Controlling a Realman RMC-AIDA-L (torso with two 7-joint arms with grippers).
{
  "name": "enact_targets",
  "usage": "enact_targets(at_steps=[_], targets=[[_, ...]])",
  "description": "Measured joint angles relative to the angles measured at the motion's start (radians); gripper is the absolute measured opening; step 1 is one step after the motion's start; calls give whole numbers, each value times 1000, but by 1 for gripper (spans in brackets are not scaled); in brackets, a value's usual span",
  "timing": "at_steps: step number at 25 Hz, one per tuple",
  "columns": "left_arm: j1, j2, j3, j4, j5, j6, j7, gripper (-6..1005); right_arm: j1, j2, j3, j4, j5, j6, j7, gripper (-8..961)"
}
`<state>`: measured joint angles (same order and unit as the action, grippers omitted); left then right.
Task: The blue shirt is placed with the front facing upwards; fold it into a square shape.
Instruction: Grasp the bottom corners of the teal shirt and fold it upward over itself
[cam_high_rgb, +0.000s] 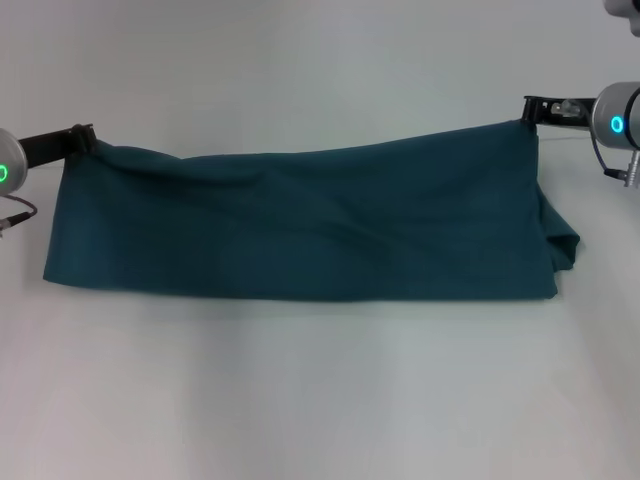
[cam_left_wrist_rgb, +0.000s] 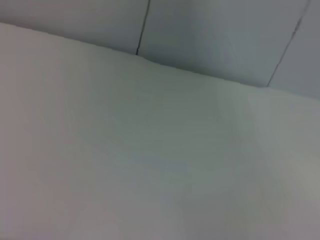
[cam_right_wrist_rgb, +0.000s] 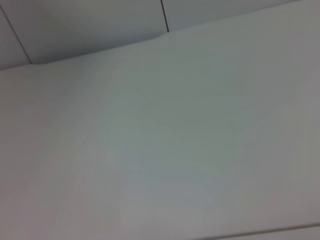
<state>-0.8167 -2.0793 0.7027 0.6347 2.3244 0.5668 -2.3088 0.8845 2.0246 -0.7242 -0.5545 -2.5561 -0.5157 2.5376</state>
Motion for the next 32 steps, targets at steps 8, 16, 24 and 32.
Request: enact_targets(at_steps=[8,16,24,32], targets=[[-22,5,5,-55,0,-40,-57,26,1,4,-21,28,-1,52,-5,9],[-31,5,4,-60,3,-55,-51,25,10,7,-37,38,-1,62,-5,41],[-32,9,-1,-64,3,-66,-59,35,2,2,-37,31,-2,51,-3,72],[-13,33,-12,-59,3,-62,-152,266,-2,-35,-32,25,1,16,5,145]])
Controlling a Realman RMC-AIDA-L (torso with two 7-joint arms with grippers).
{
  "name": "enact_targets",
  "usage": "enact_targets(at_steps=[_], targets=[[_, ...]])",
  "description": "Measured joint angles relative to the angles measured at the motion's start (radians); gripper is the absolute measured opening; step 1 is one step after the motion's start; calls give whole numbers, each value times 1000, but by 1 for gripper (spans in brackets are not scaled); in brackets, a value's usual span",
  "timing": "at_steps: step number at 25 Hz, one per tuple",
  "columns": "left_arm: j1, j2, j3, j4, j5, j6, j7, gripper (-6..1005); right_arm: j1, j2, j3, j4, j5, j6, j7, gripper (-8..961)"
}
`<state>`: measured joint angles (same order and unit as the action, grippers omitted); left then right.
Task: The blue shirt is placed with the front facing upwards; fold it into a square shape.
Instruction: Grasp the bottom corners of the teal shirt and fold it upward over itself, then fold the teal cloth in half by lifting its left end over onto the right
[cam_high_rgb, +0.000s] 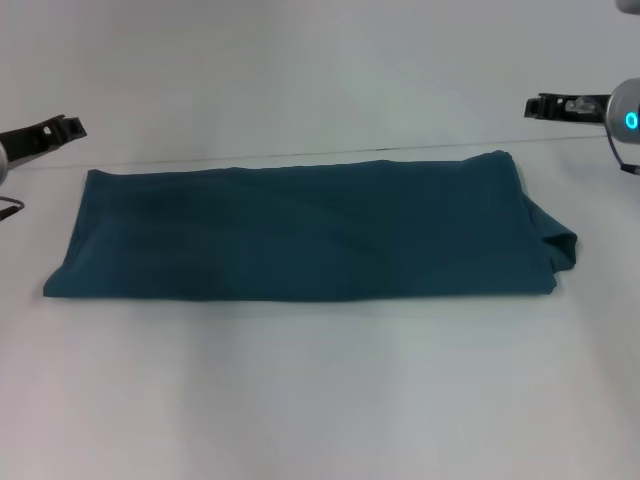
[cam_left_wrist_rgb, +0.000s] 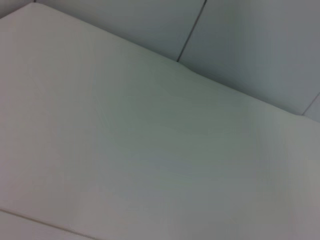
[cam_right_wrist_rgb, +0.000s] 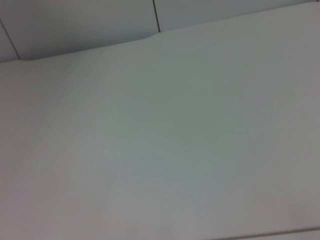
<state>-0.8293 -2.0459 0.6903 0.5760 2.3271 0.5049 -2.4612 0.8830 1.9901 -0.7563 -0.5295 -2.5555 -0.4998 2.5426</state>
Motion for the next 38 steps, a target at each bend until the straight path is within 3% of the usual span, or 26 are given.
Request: enact_targets(at_steps=[10,12,13,16,19,23,28,32,38], targets=[[35,12,-7,42,-10,63,-48,471,-29,-22,28,-54,60,-116,-2,552],[55,11,-7,77,-36,110,-49,631,-69,-16,28,-117,121,-176,-16,606],[69,10,-8,101,-54,137,-49,711,-97,-9,27,-158,159,-215,-29,605],[115,3,-8,170,-115,250,-49,771,-179,9,30,-262,294,-341,-100,601],[162,7,-20,197,-190,388,-49,831,-264,11,31,-308,459,-476,-179,597],[188,8,-74,195,-223,487,-49,830,-367,4,35,-302,663,-643,-294,592],[231,-2,-129,181,-264,589,-42,831,-476,26,67,-287,817,-820,-441,591],[267,-19,-132,153,-324,608,-22,830,-509,33,100,-212,838,-904,-523,590],[265,-25,-131,68,-343,533,-3,829,-515,26,110,-104,836,-920,-576,591]])
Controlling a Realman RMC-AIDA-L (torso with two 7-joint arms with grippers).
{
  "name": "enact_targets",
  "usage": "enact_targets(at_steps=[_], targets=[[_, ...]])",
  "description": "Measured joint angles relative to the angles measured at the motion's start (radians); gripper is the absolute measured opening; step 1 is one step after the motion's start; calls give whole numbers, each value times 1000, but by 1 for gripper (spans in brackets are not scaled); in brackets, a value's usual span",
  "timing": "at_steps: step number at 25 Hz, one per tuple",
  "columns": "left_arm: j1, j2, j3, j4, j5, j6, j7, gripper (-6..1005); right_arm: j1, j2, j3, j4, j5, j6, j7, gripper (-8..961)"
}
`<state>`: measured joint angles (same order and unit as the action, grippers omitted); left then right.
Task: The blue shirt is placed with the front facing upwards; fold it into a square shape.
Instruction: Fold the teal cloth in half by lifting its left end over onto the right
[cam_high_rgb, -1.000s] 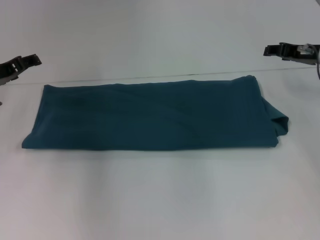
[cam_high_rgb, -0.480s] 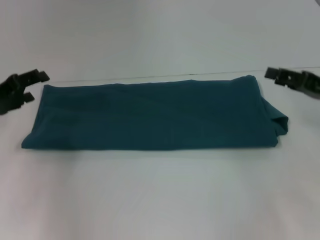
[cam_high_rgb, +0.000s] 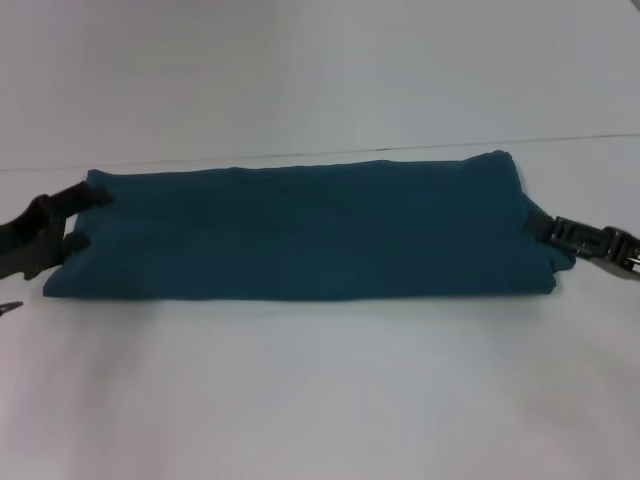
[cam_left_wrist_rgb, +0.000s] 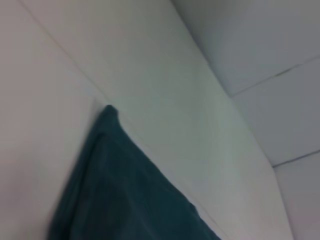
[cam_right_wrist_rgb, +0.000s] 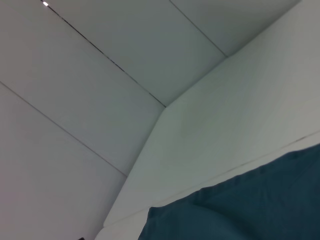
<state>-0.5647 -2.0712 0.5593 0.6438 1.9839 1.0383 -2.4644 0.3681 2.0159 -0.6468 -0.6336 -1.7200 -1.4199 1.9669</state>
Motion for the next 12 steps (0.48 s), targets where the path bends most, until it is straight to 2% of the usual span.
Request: enact_targets(at_steps=[1,6,12], targets=[[-3,-9,2,-16,0,-37,10,829,0,1,1,5,1,1,-4,592],[-8,-24,2,-48,0,-112,42,827,-1,8,8,8,0,2,-9,591],[1,-25,5,-91,6,-159,66,826,-2,9,8,13,0,1,-9,590]])
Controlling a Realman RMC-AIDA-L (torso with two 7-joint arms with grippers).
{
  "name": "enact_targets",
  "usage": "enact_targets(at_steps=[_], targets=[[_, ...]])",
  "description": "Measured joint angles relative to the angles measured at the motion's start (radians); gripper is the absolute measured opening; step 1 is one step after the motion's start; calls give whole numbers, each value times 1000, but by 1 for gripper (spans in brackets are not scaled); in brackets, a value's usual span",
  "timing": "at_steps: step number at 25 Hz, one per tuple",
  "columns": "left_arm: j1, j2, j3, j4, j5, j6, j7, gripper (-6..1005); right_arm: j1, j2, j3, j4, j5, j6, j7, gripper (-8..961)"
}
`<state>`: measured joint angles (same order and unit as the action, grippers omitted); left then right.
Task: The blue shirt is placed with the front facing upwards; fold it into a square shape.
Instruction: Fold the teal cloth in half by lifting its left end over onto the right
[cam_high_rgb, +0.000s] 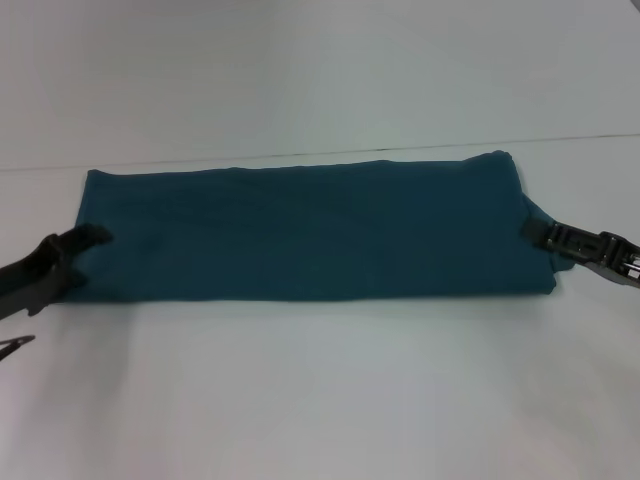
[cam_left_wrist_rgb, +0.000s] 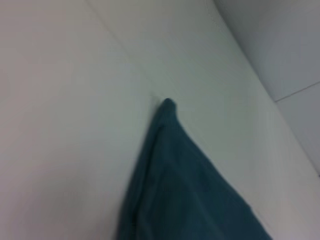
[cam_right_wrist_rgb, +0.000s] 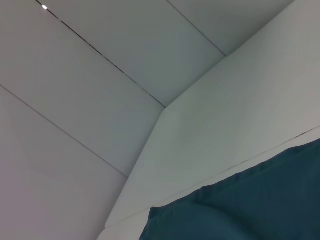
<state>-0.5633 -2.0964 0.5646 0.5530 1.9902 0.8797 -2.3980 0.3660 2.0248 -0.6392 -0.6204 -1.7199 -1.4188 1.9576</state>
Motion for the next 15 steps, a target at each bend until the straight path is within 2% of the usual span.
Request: enact_targets(at_steps=[10,15], targets=[[13,-1,-1,-27,3,-18,31,828,-1,-3,-1,12,1,0,4,592],[8,-1,-1,27,-8,14,37,829,-2,-9,-1,23,-1,-2,4,592]])
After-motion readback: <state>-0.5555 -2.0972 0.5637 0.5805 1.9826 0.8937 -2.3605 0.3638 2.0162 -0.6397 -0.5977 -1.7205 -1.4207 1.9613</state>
